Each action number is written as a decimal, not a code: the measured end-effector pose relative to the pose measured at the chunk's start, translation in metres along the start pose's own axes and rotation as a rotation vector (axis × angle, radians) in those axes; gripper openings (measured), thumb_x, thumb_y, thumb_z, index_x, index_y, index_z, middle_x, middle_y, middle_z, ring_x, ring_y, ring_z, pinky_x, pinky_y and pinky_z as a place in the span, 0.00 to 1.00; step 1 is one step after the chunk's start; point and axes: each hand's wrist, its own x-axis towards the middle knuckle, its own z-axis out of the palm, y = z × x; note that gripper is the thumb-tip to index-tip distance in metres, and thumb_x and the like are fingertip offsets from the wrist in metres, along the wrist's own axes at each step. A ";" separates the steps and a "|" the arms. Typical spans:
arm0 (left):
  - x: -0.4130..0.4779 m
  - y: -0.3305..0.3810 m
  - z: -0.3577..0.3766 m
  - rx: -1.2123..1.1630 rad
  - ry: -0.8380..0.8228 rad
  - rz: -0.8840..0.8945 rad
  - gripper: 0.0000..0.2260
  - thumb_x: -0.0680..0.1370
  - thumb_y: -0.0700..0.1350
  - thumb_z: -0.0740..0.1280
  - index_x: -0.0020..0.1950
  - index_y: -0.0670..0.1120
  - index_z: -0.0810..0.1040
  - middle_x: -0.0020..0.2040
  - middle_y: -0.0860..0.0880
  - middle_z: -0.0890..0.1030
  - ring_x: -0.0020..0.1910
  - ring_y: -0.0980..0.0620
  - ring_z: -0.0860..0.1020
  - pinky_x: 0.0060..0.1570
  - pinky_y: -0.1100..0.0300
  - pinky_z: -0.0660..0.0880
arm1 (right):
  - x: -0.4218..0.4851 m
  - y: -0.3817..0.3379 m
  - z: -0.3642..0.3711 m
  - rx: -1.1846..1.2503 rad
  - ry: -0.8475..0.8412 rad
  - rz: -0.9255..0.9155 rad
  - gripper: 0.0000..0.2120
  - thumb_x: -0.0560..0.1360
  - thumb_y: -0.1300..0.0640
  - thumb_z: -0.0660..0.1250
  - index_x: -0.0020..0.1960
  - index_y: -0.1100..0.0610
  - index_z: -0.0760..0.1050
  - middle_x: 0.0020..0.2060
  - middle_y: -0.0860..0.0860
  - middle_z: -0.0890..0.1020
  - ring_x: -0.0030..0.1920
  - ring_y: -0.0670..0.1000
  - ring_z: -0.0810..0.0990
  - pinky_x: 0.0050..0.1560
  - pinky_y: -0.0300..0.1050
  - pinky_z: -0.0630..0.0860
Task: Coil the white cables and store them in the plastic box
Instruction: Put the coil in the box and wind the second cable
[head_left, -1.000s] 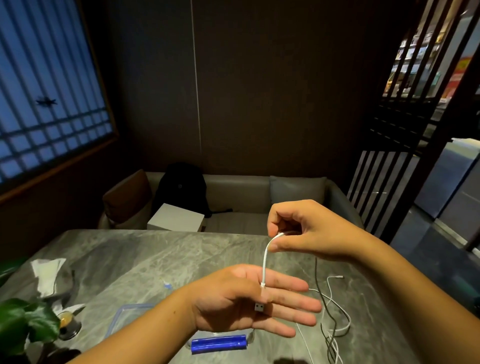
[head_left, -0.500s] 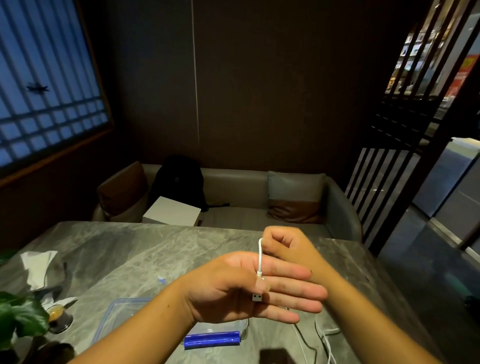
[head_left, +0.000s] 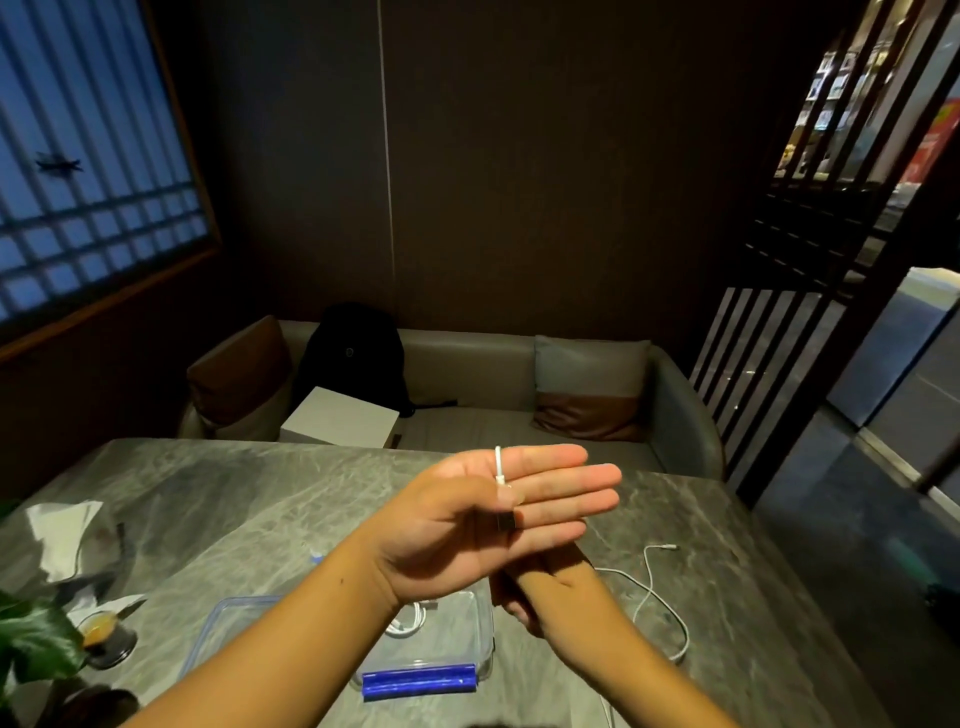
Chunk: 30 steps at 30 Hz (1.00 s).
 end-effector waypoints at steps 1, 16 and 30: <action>0.001 0.000 -0.002 0.001 0.006 -0.003 0.25 0.79 0.29 0.50 0.77 0.33 0.59 0.76 0.32 0.62 0.76 0.34 0.60 0.77 0.42 0.53 | 0.000 -0.001 0.000 0.004 -0.015 -0.018 0.20 0.80 0.63 0.59 0.31 0.51 0.73 0.26 0.50 0.73 0.27 0.44 0.69 0.32 0.40 0.64; -0.003 -0.012 -0.035 0.082 0.100 -0.102 0.23 0.80 0.32 0.52 0.77 0.36 0.60 0.75 0.35 0.66 0.76 0.37 0.64 0.77 0.43 0.55 | -0.020 -0.031 -0.036 -0.345 -0.330 -0.001 0.08 0.73 0.50 0.70 0.41 0.55 0.79 0.30 0.45 0.76 0.33 0.42 0.72 0.38 0.42 0.68; -0.013 -0.036 -0.040 0.168 -0.084 -0.228 0.27 0.79 0.31 0.55 0.78 0.33 0.54 0.77 0.32 0.60 0.77 0.36 0.59 0.77 0.45 0.52 | 0.017 -0.059 -0.106 -0.163 -0.117 -0.186 0.06 0.70 0.58 0.71 0.38 0.61 0.79 0.25 0.51 0.71 0.26 0.47 0.65 0.26 0.37 0.60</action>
